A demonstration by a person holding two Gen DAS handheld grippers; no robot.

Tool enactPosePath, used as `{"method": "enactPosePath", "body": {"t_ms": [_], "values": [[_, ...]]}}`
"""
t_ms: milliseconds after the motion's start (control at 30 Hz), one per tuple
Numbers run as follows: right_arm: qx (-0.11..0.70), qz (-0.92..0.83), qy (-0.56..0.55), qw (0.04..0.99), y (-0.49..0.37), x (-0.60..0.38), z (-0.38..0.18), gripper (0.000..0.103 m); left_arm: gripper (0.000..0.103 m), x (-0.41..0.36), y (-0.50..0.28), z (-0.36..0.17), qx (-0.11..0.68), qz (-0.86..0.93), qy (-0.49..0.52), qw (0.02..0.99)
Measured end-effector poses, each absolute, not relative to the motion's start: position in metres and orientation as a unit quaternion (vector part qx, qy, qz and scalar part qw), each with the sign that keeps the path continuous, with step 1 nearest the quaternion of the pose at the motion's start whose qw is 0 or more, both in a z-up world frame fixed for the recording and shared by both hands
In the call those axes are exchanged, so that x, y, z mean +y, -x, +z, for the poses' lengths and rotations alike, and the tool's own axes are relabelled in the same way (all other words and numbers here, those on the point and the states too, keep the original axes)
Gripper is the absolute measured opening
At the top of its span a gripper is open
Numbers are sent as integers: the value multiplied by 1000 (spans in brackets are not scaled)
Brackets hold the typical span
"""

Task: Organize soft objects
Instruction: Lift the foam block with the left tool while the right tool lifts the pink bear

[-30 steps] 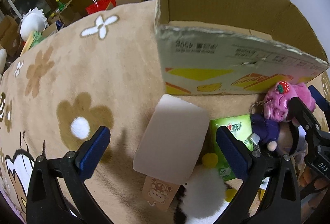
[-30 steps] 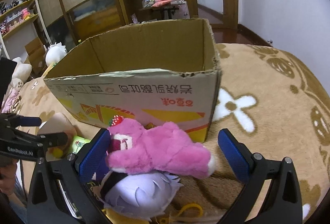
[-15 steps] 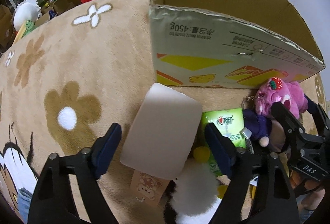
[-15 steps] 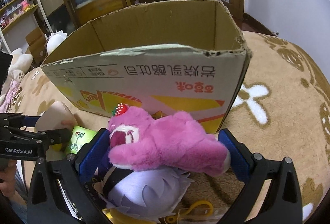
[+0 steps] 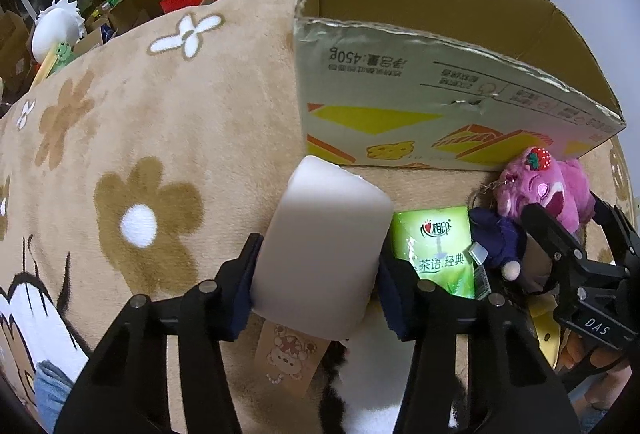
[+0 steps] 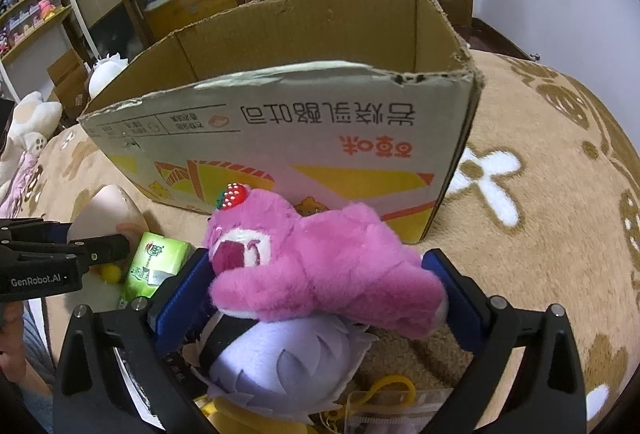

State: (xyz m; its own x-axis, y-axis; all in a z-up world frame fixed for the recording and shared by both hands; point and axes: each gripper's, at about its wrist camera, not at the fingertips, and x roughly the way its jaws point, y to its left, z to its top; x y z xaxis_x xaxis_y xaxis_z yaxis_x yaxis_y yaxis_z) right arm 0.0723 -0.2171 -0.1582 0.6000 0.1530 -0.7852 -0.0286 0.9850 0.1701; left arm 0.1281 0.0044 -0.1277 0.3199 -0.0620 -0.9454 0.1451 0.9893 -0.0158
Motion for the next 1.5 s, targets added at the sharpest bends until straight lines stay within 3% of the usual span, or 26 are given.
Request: {"method": "enactPosePath", "body": {"t_ms": [1500], "values": [[356,31,-75,931,-11,-227,-114,98,50,6,-86,-70,479,-54,-22,876]]}}
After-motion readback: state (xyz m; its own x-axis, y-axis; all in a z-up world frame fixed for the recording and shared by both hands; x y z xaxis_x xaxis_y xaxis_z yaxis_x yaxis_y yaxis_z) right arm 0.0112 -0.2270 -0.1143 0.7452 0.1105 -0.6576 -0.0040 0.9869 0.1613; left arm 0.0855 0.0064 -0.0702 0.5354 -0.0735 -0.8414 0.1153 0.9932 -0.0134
